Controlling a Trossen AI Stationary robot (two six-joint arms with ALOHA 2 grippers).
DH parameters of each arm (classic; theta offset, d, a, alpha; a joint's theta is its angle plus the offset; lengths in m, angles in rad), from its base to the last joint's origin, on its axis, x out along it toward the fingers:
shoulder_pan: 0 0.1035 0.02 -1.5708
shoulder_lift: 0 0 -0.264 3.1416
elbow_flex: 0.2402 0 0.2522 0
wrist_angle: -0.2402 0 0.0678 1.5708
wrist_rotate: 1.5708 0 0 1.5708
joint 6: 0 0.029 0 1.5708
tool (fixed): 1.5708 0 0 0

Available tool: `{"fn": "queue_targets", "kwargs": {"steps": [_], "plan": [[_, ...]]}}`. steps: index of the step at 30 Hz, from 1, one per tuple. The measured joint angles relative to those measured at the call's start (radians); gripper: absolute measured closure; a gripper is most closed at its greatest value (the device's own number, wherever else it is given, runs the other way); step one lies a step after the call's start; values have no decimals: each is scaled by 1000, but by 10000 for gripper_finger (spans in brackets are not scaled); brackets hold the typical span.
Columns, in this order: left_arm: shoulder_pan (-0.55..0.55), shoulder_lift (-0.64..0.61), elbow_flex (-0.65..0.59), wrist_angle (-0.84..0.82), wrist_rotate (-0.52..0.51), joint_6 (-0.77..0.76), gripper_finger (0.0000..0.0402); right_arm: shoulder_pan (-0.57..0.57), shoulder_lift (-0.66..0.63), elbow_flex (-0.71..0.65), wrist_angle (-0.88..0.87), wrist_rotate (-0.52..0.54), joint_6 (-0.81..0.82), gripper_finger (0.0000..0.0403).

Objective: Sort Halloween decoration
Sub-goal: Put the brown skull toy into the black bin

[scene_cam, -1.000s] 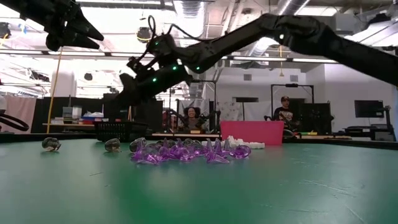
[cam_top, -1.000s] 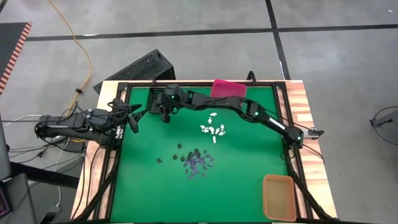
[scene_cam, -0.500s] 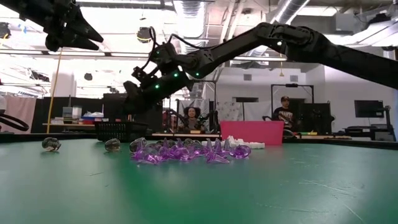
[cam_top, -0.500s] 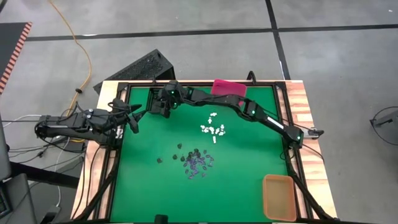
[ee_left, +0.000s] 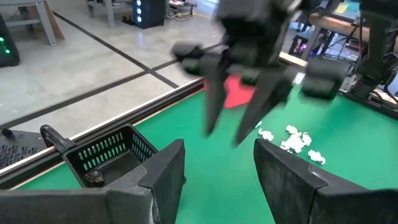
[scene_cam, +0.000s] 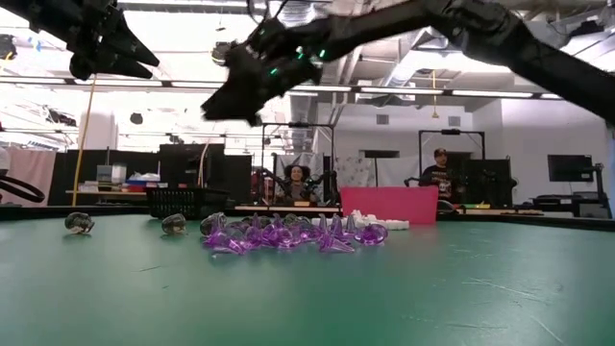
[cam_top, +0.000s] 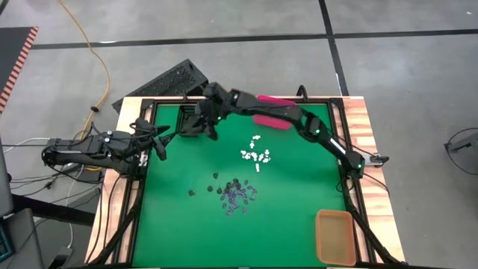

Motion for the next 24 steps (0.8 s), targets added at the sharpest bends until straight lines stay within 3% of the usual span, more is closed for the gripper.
{"fn": "queue_targets", "kwargs": {"steps": [4, 6, 8, 11, 16, 20, 24], "plan": [[0, 0, 0, 4, 3, -1, 219, -28, -97, -18, -285, -12, -189, 271], [0, 0, 0, 6, 10, -2, 219, -54, -141, -70, -422, -71, -236, 290], [0, 0, 0, 6, 10, -2, 219, -81, -179, -174, -507, -140, -262, 311], [0, 0, 0, 7, 10, -1, 219, -107, -279, -410, -481, -150, -263, 341], [0, 0, 0, 6, 7, -2, 219, -113, -600, -867, -72, -108, -137, 378], [0, 0, 0, 8, 0, -4, 219, -46, -794, -1216, 360, 96, -6, 380], [0, 0, 0, 8, -1, -23, 219, 61, -858, -1431, 742, 228, 35, 353]]}}
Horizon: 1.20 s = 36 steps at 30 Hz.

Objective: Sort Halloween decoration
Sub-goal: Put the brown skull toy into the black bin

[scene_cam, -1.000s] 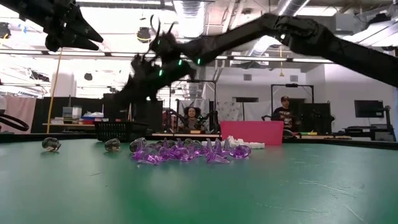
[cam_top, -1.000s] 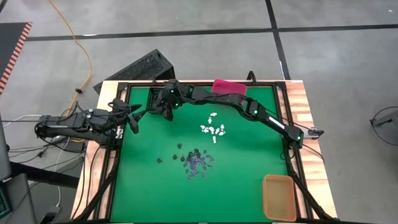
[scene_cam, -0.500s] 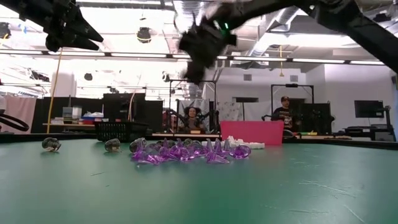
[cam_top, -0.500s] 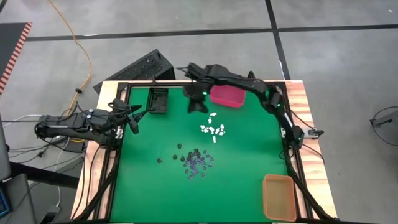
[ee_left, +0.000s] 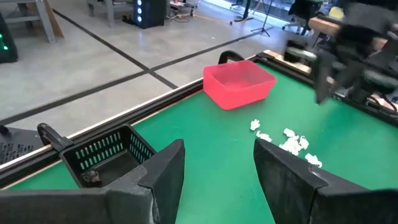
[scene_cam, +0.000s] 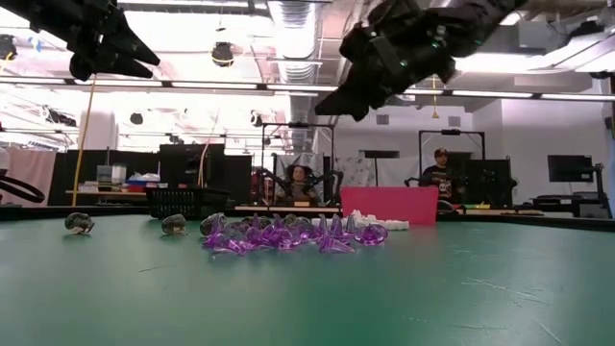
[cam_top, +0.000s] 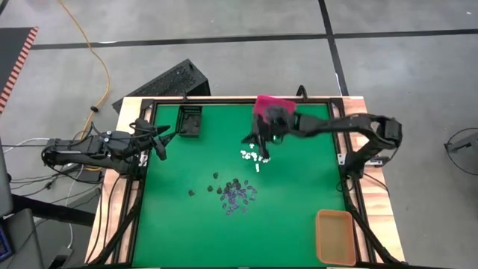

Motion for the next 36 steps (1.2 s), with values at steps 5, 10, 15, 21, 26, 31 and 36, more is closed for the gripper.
{"fn": "queue_targets", "kwargs": {"steps": [5, 10, 15, 21, 26, 31, 36], "plan": [[0, 0, 0, -13, -2, -7, 219, 86, 63, -85, 177, 6, -133, 330], [0, 0, 0, -59, -7, -39, 219, 157, 176, -57, 249, 5, -195, 313], [0, 0, 0, -85, 12, -75, 219, 187, 274, 15, 363, 4, -216, 281], [0, 0, 0, -86, 12, -74, 219, 192, 360, 99, 354, -83, -242, 224], [0, 0, 0, -89, 20, -73, 219, 185, 424, 148, 347, -65, -236, 179], [0, 0, 0, -92, 20, -73, 219, 185, 478, 224, 334, -47, -195, 161], [0, 0, 0, -114, 20, -73, 219, 184, 560, 342, 219, -44, -192, 163]]}}
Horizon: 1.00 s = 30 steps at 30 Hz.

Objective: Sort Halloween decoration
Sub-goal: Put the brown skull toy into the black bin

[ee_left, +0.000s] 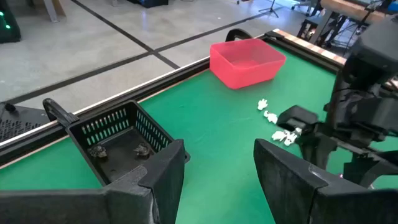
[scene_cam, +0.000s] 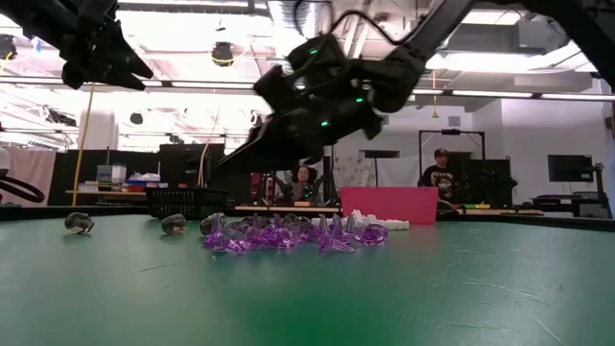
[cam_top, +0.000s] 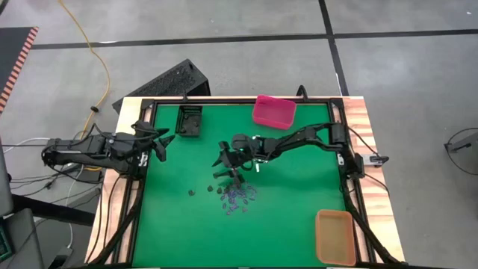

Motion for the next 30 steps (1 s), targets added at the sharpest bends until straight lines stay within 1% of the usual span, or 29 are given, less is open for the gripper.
{"fn": "queue_targets", "kwargs": {"steps": [6, 17, 30], "plan": [[0, 0, 0, -9, 0, -1, 219, 1, 76, 123, -186, 0, -5, 163], [0, 0, 0, -30, -8, 0, 219, 6, 86, 134, -233, 23, -130, 163], [0, 0, 0, -45, -17, -4, 219, 4, 133, 135, -220, 18, -142, 163]]}}
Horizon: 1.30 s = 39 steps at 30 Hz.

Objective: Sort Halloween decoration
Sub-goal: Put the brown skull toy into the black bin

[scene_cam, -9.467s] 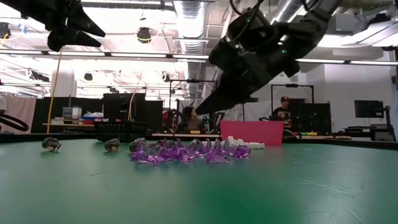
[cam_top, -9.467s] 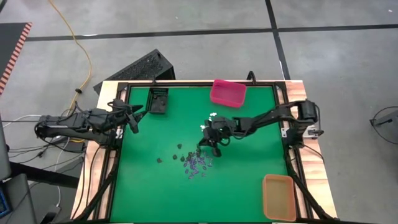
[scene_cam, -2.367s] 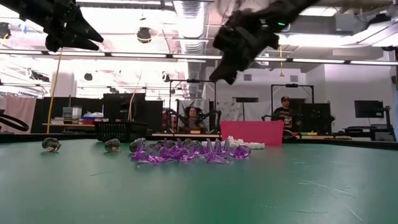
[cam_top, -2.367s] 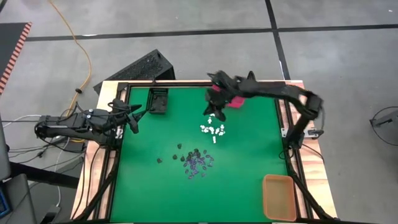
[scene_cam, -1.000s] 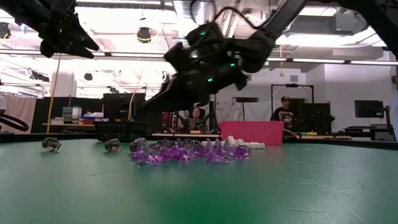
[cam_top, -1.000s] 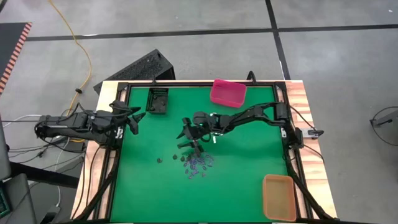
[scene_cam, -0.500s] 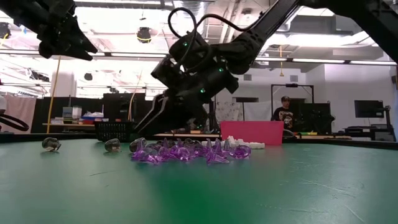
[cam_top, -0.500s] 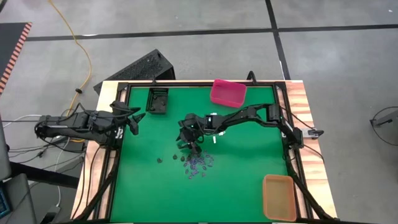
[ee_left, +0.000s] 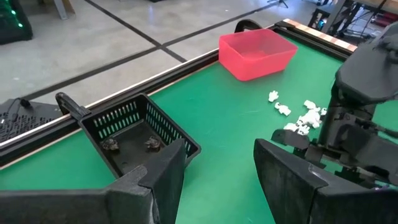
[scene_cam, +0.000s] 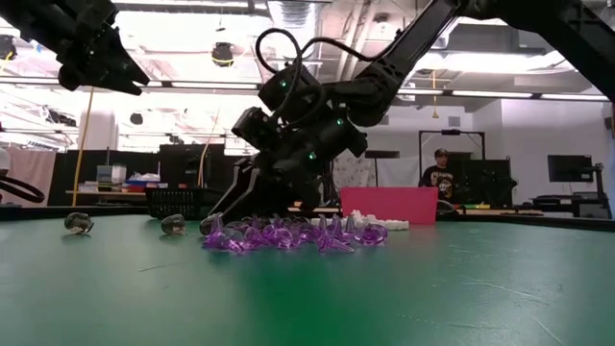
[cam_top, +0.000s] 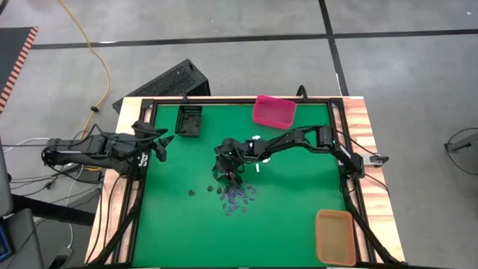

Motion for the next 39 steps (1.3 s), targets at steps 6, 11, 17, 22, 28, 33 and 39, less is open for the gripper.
{"fn": "queue_targets", "kwargs": {"steps": [6, 11, 17, 22, 28, 33, 39], "plan": [[0, 0, 0, -1, -2, 0, 219, 0, 0, 0, -4, 1, -8, 163], [0, 0, 0, -2, -3, 0, 219, 0, 0, 0, -7, 1, -9, 165], [0, 0, 0, -2, -3, 1, 219, 1, 0, 0, -13, -6, -9, 198], [0, 0, 0, -2, -3, 1, 219, 1, 0, 0, -16, -11, -8, 233], [0, 0, 0, -2, -3, 1, 219, 1, 0, -1, -17, -10, 67, 273], [0, 0, 0, -3, -3, 1, 219, 1, 0, -1, -15, -6, 93, 285], [0, 0, 0, -9, -3, 1, 219, 1, 0, -1, -16, 0, 94, 283]]}}
